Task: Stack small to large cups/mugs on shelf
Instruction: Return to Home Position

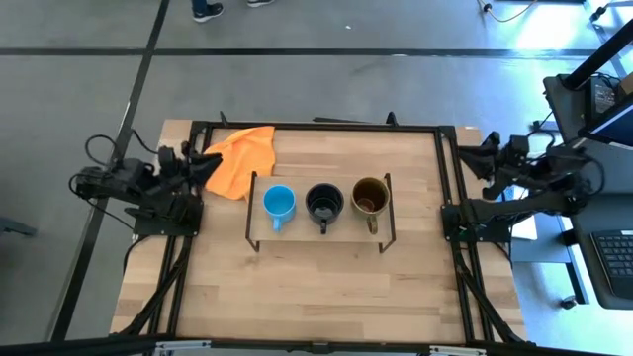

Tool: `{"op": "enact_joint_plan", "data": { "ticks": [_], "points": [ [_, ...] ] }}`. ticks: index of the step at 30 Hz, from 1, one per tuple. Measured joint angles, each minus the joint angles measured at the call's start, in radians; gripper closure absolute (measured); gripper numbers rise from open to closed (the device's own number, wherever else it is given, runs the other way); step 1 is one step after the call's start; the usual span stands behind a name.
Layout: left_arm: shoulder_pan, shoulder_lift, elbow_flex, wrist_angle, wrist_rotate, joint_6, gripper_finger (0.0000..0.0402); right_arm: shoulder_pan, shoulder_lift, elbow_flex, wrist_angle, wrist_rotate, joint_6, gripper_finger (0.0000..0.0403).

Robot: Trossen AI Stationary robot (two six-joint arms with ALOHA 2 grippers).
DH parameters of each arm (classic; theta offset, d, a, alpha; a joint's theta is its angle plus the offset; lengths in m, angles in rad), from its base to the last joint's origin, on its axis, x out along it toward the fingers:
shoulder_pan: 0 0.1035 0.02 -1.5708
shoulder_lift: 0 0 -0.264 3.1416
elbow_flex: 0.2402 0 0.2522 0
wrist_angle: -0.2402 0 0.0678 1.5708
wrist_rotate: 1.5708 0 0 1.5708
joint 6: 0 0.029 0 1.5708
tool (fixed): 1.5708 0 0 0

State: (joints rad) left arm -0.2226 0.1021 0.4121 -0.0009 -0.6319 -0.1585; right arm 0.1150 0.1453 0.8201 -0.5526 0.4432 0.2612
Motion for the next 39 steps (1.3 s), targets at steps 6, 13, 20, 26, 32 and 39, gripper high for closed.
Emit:
{"op": "enact_joint_plan", "data": {
  "ticks": [6,13,20,26,32,39],
  "points": [
    [0.000,-0.018,-0.098,0.165,0.115,0.029,0.0329,0.000,-0.093,-0.150,0.169,-0.045,-0.003,0.0322],
    [0.000,-0.031,-0.111,0.196,0.242,0.030,0.0329,0.000,-0.144,-0.224,0.271,-0.098,-0.002,0.0322],
    [0.000,-0.031,-0.112,0.208,0.290,0.012,0.0329,0.000,-0.143,-0.315,0.410,-0.134,-0.008,0.0322],
    [-0.002,-0.031,-0.215,0.422,0.255,0.034,0.0329,0.000,-0.143,-0.355,0.500,-0.151,-0.027,0.0322],
    [-0.063,-0.011,-0.276,0.514,0.181,0.036,0.0329,0.000,-0.143,-0.346,0.506,-0.151,-0.022,0.0322],
    [-0.124,-0.010,-0.296,0.522,0.147,0.059,0.0329,0.000,-0.143,-0.346,0.502,-0.150,-0.020,0.0322]
  ]
}}
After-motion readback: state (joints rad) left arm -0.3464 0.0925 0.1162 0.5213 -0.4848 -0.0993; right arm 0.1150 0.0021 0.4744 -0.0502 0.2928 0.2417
